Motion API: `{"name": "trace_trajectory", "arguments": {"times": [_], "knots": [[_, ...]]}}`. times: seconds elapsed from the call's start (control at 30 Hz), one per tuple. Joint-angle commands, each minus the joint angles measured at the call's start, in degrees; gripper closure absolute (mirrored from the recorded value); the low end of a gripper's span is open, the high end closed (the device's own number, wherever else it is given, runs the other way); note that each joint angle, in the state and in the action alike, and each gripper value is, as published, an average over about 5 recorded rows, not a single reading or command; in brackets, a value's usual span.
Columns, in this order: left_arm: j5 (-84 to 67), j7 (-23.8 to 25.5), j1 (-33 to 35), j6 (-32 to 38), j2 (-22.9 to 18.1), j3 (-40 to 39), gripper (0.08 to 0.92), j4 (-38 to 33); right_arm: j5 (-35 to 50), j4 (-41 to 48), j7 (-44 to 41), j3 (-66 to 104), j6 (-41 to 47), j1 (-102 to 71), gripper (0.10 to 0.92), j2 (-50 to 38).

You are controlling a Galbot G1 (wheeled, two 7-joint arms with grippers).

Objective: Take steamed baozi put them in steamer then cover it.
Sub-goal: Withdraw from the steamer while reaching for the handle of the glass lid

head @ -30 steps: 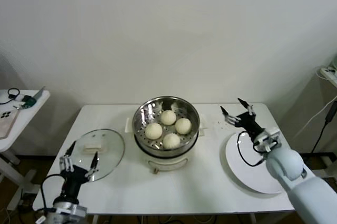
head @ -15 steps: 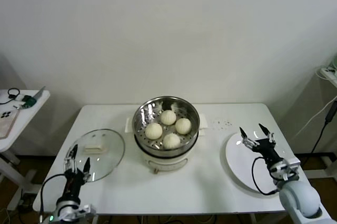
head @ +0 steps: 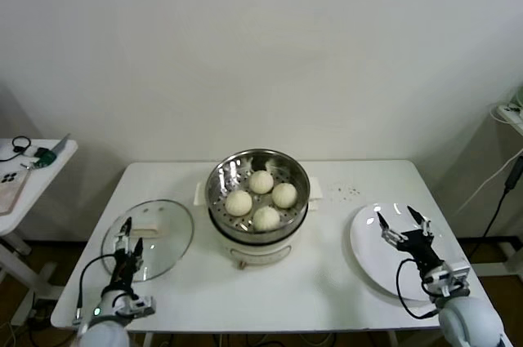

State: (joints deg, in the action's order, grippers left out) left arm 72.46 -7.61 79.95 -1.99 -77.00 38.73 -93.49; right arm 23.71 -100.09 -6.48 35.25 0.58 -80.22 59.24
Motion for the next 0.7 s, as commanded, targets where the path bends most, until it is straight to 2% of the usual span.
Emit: {"name": "trace_trajectory", "arguments": {"times": [0.03,0.7], "knots": [[1.8,-0.9,-8.2,0.7,0.9,-0.9,0.177,10.9,-2.4,0.1,-0.6,1.2,-0.2,-1.0,0.203,1.0],[1.3,-2.7,-14.9,0.7,2.7,-3.5,0.177,18.3,-5.3,-1.0,-1.8,1.1,-0.1,-2.2,0.203,2.7]]}}
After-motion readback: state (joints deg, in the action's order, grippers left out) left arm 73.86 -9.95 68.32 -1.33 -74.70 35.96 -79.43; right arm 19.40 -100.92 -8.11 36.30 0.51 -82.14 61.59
